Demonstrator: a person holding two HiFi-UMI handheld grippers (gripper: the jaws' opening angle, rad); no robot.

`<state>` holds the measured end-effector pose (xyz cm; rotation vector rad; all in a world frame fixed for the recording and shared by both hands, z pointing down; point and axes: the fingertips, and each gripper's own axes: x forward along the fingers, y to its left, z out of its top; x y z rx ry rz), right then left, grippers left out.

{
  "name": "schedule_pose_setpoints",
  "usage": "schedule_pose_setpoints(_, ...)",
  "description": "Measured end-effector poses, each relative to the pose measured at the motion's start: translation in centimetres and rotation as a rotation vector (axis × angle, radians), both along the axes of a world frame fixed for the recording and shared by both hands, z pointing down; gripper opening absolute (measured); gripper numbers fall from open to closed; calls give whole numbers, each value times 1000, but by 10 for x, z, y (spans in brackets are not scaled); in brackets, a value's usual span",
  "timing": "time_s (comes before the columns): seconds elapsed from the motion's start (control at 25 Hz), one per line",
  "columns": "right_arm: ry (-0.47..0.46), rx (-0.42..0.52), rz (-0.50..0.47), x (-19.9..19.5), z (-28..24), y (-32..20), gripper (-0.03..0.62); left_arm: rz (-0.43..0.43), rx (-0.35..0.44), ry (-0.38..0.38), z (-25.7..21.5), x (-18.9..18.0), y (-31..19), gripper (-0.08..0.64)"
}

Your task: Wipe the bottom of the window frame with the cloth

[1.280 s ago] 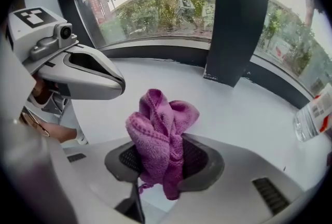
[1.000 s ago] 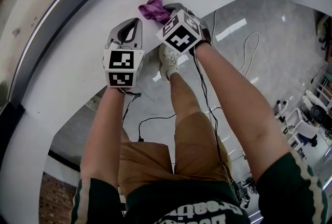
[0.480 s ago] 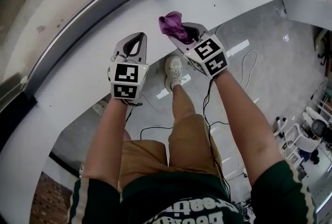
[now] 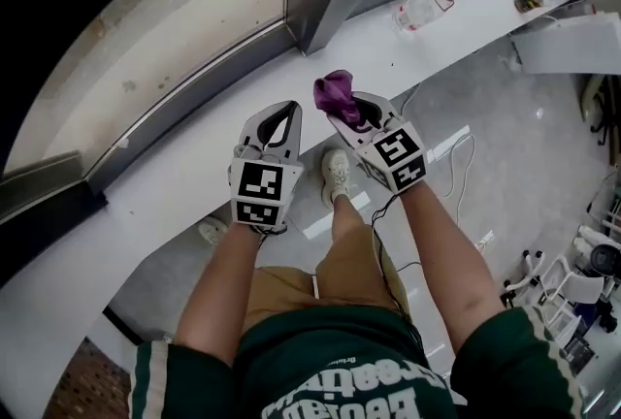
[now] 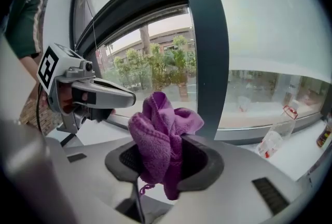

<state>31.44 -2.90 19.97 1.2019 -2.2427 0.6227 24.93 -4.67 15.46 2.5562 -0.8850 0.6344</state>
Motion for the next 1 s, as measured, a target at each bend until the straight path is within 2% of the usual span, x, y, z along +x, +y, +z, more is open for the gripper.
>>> schedule_pose_setpoints(0.16, -34, 74, 38, -9, -61, 3, 166, -14, 25, 72, -60, -12, 3, 6)
schedule_pose_setpoints(0.32, -46, 169, 38, -21, -121, 6, 166, -29, 56, 76, -101, -33, 4, 6)
schedule_pose_setpoints(0.52, -41, 260, 20, -43, -189, 11, 166, -8, 114, 82, -146, -58, 13, 6)
schedule_pose_setpoints(0.8, -84, 349, -24, -93, -263, 17, 167, -28, 257, 71, -221, -103, 13, 6)
schedule_pose_setpoints(1.0, -103, 493, -83, -130, -324, 10, 167, -78, 385, 74, -286, -137, 6, 6)
